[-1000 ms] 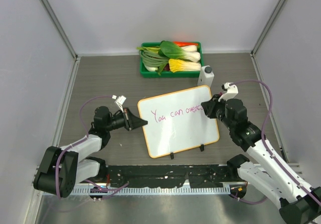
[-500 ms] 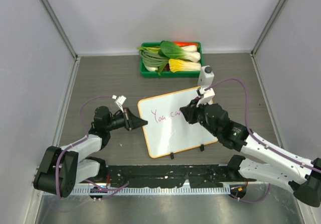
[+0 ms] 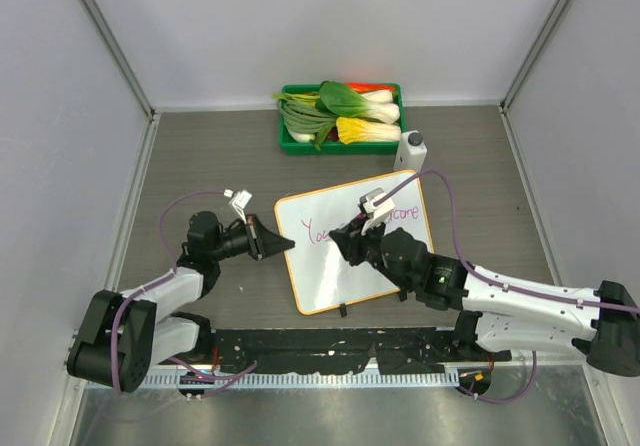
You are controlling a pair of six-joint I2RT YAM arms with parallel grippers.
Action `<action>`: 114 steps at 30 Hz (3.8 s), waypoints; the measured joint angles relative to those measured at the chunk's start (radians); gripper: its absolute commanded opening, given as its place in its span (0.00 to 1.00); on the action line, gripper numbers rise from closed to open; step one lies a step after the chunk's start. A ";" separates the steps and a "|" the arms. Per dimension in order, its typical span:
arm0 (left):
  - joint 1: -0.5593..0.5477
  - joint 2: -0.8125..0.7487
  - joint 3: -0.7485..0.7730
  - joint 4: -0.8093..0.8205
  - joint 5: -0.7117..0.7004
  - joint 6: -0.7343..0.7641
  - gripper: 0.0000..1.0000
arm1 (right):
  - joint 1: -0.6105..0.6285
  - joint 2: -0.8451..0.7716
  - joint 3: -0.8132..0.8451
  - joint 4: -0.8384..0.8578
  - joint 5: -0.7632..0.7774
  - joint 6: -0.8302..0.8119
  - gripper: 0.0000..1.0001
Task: Write a sentence on the whiteboard
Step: Write on the whiteboard at the whiteboard stand.
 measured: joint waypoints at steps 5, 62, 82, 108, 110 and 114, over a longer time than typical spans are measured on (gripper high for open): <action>0.000 0.000 0.000 0.000 0.000 0.000 0.00 | 0.030 0.046 -0.035 0.082 -0.004 -0.011 0.01; 0.001 0.006 0.000 0.005 0.002 0.000 0.00 | 0.104 0.216 -0.051 0.113 0.169 0.095 0.01; 0.001 0.006 0.000 0.007 0.004 0.000 0.00 | 0.097 0.231 0.012 0.074 0.166 0.095 0.01; 0.001 0.008 0.000 0.007 0.004 0.000 0.00 | 0.097 0.256 0.007 0.036 0.124 0.152 0.01; 0.001 0.008 0.000 0.007 0.004 0.000 0.00 | 0.098 0.249 -0.001 0.035 0.117 0.158 0.01; 0.001 0.009 0.000 0.007 0.004 0.000 0.00 | 0.098 0.231 -0.020 0.026 0.107 0.166 0.01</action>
